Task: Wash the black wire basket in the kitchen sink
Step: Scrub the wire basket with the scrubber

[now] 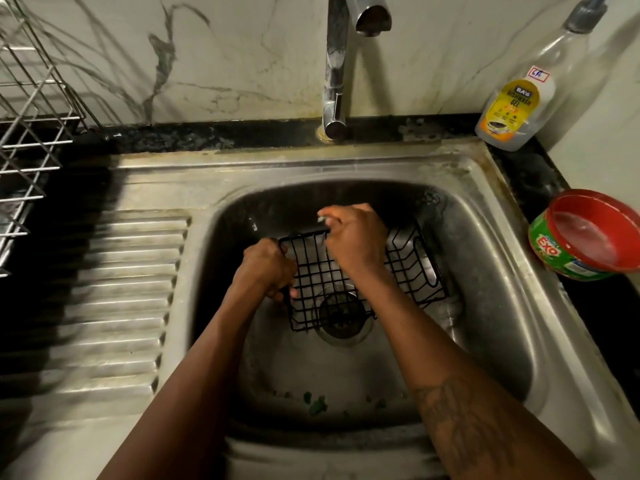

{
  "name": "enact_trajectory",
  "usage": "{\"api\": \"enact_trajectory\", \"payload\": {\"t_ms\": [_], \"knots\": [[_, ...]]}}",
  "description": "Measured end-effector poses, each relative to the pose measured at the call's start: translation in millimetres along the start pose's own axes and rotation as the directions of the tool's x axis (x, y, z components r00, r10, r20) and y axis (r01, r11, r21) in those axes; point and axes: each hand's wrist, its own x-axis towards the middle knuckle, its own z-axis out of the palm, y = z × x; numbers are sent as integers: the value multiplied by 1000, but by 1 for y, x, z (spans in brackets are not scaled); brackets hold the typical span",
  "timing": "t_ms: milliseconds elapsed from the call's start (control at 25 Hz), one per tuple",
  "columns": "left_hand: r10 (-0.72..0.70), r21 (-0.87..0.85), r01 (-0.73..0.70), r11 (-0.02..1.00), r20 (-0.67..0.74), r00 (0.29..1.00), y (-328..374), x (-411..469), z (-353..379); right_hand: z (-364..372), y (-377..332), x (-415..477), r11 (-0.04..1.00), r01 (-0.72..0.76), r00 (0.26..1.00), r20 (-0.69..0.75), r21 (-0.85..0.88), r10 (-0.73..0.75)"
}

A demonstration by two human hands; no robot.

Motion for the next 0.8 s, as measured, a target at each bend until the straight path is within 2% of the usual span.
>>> {"api": "enact_trajectory", "payload": {"t_ms": [120, 200, 280, 440, 600, 680, 800], "knots": [[-26, -28, 27, 999, 18, 999, 1, 1, 0, -19, 32, 16, 945, -280, 946, -118, 169, 301], [-31, -53, 33, 998, 24, 999, 1, 1, 0, -30, 51, 20, 916, -361, 912, -140, 175, 386], [-25, -26, 25, 999, 20, 1000, 2, -1, -1, -36, 58, 19, 910, -375, 917, -70, 178, 392], [2, 21, -3, 1000, 9, 1000, 3, -5, -3, -28, 48, 13, 971, -233, 970, 80, 42, 230], [-8, 6, 8, 1000, 6, 1000, 3, -6, -2, -20, 39, 6, 991, -128, 987, 91, -34, 131], [-11, 15, 11, 1000, 8, 1000, 4, -6, -2, -8, 21, 2, 999, 15, 990, 137, -41, -9], [28, 130, -24, 991, -27, 999, 6, -12, -5, 20, -24, -6, 966, 251, 942, 244, -67, -228]]}}
